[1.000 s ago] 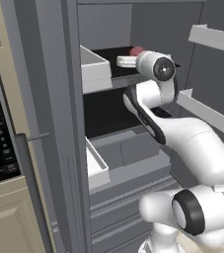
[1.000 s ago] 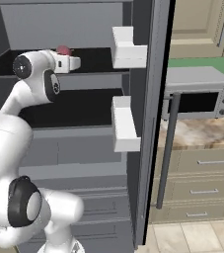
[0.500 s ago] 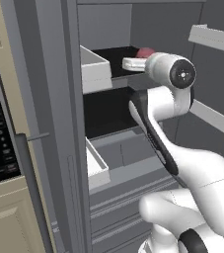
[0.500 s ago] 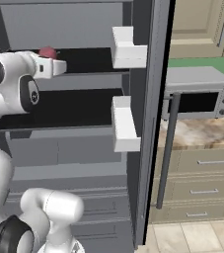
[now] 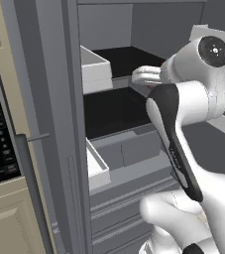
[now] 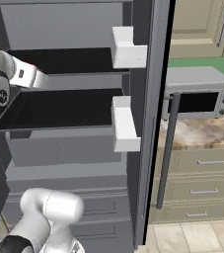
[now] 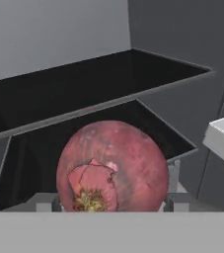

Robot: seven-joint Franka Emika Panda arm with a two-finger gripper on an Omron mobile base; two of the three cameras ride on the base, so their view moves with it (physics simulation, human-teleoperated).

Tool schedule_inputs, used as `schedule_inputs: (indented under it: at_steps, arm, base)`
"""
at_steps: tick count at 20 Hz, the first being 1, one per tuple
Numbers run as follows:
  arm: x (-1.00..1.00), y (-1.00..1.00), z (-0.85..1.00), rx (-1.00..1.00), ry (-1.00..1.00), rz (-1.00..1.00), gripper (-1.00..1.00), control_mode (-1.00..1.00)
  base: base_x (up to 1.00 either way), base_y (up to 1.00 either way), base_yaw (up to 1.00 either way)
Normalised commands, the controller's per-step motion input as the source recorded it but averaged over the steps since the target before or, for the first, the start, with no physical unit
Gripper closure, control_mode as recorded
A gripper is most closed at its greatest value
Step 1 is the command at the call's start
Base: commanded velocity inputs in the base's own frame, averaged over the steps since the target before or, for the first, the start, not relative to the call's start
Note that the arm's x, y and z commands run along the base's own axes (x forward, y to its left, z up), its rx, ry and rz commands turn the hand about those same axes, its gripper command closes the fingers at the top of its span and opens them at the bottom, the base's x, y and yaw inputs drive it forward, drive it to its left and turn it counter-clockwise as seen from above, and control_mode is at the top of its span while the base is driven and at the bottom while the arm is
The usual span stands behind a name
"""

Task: Grab the garlic and onion from the fridge, place them in the blender, close the lid, and turn on the blender to create a marinade.

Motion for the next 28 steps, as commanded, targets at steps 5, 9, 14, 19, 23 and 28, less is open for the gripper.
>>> schedule_inputs:
  at_steps: [5, 9, 14, 19, 23, 28]
  arm:
    - [-1.00, 0.00, -0.96, 0.14, 0.30, 0.00, 1.00, -1.00]
    - [-0.56, -0.19, -0.68, 0.13, 0.14, -0.03, 1.00, -1.00]
    - [0.00, 0.00, 0.00, 0.00, 0.00, 0.00, 1.00, -1.00]
    - [-0.08, 0.00, 0.00, 0.00, 0.00, 0.00, 1.00, 1.00]
    - [0.00, 0.00, 0.00, 0.00, 0.00, 0.00, 1.00, 1.00]
    - [0.00, 0.00, 0.00, 0.00, 0.00, 0.00, 1.00, 1.00]
  base:
    - [0.00, 0.00, 0.00]
    - [0.00, 0.00, 0.00]
    - [0.00, 0.00, 0.00]
    - [-0.38, 0.00, 0.00]
    - [-1.00, 0.00, -0.07]
    - [-1.00, -0.29, -0.41]
